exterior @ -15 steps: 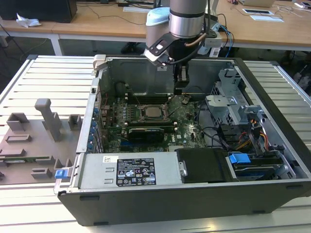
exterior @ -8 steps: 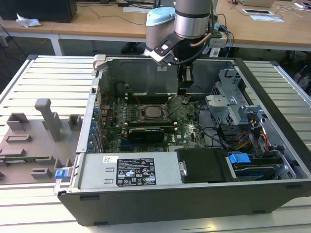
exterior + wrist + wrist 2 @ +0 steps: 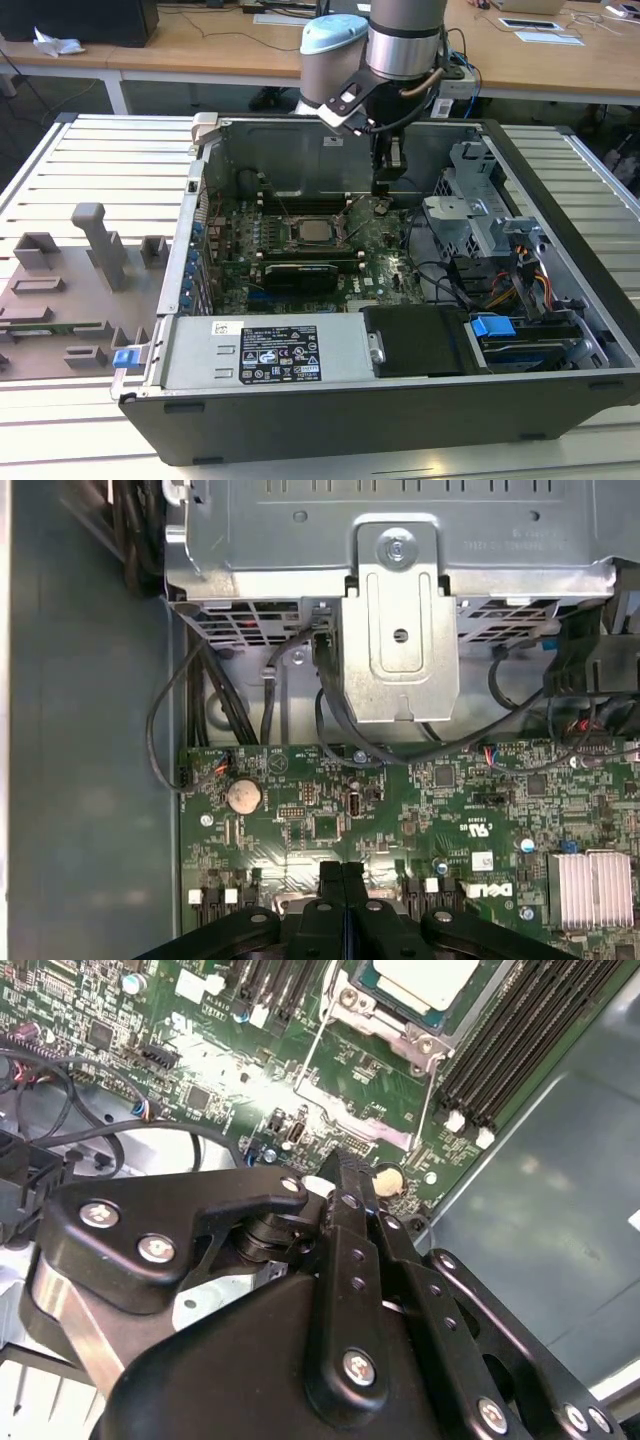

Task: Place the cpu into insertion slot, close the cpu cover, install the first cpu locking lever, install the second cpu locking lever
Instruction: 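Close the cpu cover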

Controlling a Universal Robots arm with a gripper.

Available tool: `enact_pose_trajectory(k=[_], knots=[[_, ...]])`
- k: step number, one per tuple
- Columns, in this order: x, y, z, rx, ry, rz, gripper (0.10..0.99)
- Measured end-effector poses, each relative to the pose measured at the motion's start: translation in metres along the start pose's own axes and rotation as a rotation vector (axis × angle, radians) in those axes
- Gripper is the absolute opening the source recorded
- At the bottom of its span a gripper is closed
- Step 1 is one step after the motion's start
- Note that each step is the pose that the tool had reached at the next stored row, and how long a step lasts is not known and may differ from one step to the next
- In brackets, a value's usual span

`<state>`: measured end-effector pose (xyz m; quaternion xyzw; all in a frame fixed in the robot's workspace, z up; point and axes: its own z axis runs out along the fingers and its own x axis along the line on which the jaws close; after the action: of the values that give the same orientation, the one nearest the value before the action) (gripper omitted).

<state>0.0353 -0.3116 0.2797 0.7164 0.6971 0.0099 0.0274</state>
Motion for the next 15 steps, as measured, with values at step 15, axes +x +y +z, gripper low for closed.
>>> enact_pose_trajectory(k=[15], knots=[[0.0014, 0.0308, 0.0169, 0.129, -0.0033, -0.032, 0.106]])
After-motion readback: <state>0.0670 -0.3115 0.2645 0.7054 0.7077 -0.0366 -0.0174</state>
